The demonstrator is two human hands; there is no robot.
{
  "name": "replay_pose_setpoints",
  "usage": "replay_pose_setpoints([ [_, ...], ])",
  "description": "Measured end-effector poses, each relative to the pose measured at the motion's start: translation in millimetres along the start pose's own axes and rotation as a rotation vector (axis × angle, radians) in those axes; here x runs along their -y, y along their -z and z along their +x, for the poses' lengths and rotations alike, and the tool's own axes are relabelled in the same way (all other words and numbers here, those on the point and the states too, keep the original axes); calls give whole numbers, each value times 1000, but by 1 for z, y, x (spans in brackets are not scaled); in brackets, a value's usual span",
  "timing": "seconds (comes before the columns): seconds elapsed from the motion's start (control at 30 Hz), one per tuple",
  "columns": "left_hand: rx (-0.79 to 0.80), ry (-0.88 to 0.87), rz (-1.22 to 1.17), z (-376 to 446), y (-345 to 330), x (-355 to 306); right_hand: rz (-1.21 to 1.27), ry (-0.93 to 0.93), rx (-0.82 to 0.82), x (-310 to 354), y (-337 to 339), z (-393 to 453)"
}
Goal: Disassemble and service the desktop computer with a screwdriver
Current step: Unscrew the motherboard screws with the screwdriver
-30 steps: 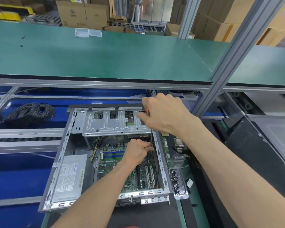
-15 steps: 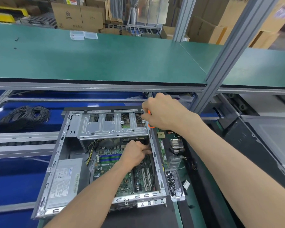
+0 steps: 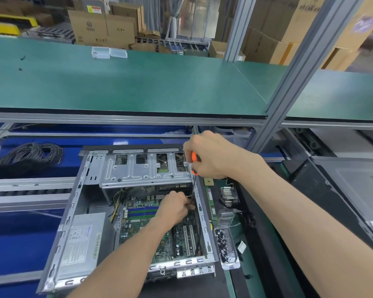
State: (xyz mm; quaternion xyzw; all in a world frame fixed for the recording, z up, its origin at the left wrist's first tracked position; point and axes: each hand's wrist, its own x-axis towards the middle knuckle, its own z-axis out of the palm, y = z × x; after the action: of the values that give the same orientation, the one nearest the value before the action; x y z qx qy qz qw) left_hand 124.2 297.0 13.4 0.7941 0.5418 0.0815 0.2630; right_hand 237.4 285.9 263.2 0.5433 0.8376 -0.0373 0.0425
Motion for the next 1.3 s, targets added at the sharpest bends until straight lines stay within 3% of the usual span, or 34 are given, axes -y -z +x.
replay_pose_setpoints([
  [0.07,2,19,34,-1,-3,1,83,56,49,-1,2,-5],
  [0.13,-8,19,41,-1,-4,0,81,51,-30,0,-1,-9],
  [0.27,-27,14,48,0,-5,-2,-114,-142,-121,3,-6,-6],
  [0.47,-15,32,72,-1,-8,1,122,63,48,0,1,-11],
  [0.53,-11,31,88,0,-10,1,93,54,-46,0,-1,-15],
  [0.67,-3,38,121,2,-9,-2,-196,-115,-212,1,-9,-11],
  [0.87,69,73,175,-4,-13,5,16,92,-31,0,-4,-7],
  [1.03,143,80,142,-5,-16,13,-101,-110,-137,0,-5,-6],
  [1.23,205,47,84,-2,-16,14,99,101,31,3,0,-5],
  [1.3,250,52,105,0,-17,14,98,83,-37,4,-2,-7],
])
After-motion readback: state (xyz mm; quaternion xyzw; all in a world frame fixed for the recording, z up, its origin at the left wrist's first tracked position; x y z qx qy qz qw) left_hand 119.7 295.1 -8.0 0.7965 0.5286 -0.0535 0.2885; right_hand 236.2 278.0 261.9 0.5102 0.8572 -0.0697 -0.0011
